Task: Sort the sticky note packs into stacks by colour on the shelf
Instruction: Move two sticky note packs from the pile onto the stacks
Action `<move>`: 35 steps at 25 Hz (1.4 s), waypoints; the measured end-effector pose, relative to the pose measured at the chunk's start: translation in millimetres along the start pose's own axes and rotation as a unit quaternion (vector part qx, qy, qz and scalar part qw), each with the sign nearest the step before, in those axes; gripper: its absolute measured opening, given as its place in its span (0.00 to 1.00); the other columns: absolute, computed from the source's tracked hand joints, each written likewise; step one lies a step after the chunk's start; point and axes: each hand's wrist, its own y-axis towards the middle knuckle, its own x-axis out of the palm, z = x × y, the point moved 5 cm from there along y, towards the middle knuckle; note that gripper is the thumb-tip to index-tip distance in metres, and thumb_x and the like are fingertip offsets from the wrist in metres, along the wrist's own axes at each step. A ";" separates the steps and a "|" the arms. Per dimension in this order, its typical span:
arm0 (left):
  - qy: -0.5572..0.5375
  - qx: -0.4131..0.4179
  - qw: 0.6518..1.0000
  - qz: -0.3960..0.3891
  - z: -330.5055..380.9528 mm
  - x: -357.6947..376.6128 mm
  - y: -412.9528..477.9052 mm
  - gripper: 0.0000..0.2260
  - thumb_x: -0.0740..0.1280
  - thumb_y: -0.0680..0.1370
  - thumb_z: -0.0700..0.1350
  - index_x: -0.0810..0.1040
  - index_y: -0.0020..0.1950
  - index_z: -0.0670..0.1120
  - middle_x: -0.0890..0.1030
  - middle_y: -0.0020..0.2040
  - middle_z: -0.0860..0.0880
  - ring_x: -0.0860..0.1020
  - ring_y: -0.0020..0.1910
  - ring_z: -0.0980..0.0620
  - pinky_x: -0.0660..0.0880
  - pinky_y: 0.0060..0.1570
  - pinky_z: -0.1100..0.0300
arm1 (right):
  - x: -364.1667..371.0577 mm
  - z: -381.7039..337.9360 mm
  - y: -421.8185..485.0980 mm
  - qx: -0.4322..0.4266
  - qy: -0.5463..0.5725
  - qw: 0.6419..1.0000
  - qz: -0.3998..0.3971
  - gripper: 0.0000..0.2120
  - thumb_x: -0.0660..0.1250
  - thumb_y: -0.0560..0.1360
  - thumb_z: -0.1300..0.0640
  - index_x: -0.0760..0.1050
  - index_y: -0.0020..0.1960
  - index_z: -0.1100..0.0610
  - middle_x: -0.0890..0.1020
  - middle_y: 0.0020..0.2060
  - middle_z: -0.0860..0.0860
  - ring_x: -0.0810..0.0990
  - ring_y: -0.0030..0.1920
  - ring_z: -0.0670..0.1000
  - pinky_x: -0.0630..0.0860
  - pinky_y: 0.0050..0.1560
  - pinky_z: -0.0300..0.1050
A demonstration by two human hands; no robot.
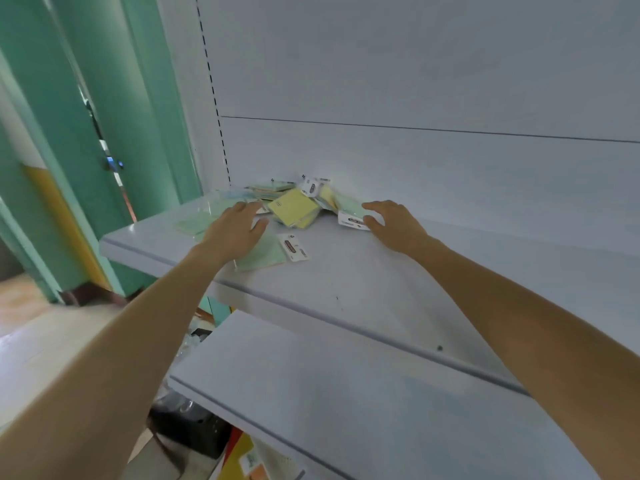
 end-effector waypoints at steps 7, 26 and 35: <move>-0.060 0.058 0.996 -0.038 -2.9 23.3 83.5 0.23 0.61 0.78 0.47 0.62 0.72 0.47 0.69 0.69 0.41 0.69 0.67 0.41 0.66 0.67 0.49 | 13.8 2.7 91.5 -0.067 -0.115 0.987 -0.091 0.32 0.51 0.73 0.71 0.58 0.73 0.48 0.60 0.74 0.53 0.61 0.71 0.58 0.61 0.71 0.51; -0.184 0.096 0.973 -0.104 -2.0 35.1 124.0 0.34 0.74 0.69 0.43 0.62 0.72 0.46 0.70 0.69 0.43 0.70 0.66 0.46 0.67 0.62 0.55 | 20.4 2.8 85.4 0.012 -0.373 0.876 -0.306 0.32 0.62 0.74 0.64 0.57 0.72 0.43 0.62 0.73 0.47 0.66 0.69 0.56 0.67 0.65 0.47; -0.224 0.085 0.968 -0.073 -9.1 38.2 121.9 0.33 0.74 0.68 0.44 0.64 0.70 0.45 0.73 0.64 0.41 0.71 0.63 0.44 0.68 0.61 0.52 | -15.3 31.6 63.7 0.191 -0.212 0.917 -0.277 0.17 0.68 0.71 0.49 0.75 0.56 0.58 0.81 0.49 0.55 0.77 0.33 0.49 0.74 0.40 0.39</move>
